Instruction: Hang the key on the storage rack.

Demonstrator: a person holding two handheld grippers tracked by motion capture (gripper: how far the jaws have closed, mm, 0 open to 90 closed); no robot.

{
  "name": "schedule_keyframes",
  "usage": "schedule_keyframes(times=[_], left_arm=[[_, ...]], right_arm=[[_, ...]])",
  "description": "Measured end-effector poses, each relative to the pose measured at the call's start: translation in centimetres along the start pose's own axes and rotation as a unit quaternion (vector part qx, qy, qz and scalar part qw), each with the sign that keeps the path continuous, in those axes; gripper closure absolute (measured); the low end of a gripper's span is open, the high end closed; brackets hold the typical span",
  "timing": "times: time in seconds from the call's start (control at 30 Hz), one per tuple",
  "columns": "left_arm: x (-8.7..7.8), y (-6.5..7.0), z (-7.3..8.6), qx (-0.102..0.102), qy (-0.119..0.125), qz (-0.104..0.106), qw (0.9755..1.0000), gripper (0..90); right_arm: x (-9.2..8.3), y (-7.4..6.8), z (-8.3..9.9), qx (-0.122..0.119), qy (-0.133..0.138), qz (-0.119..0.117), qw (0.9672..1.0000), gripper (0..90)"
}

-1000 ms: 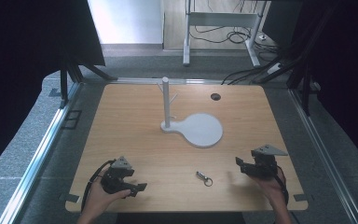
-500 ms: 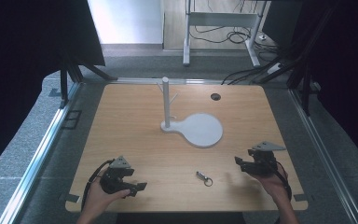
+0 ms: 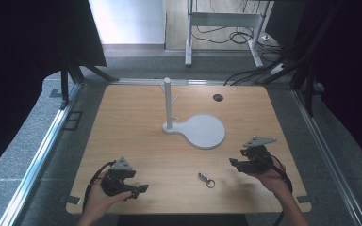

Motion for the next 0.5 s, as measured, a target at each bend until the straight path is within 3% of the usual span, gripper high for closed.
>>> schedule_keyframes(times=[0.2, 0.5], left_arm=[[0.0, -0.1, 0.0, 0.001, -0.001, 0.0, 1.0, 22.7], [0.3, 0.1, 0.2, -0.001, -0.006, 0.003, 1.0, 22.7]], right_arm=[[0.1, -0.7, -1.0, -0.007, -0.017, -0.022, 0.9996, 43.8], [0.2, -1.1, -1.3, -0.014, -0.033, -0.031, 0.9989, 46.5]])
Point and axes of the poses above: each handheld gripper's, and its own axes: x roughly forward along the jaws, z roughly out of its underside, y roughly to its right, the point moved 8 cm from there along x, roughly forward along the jaws, and after that the axes turned 11 degrees about y, right-handed, at the moved point
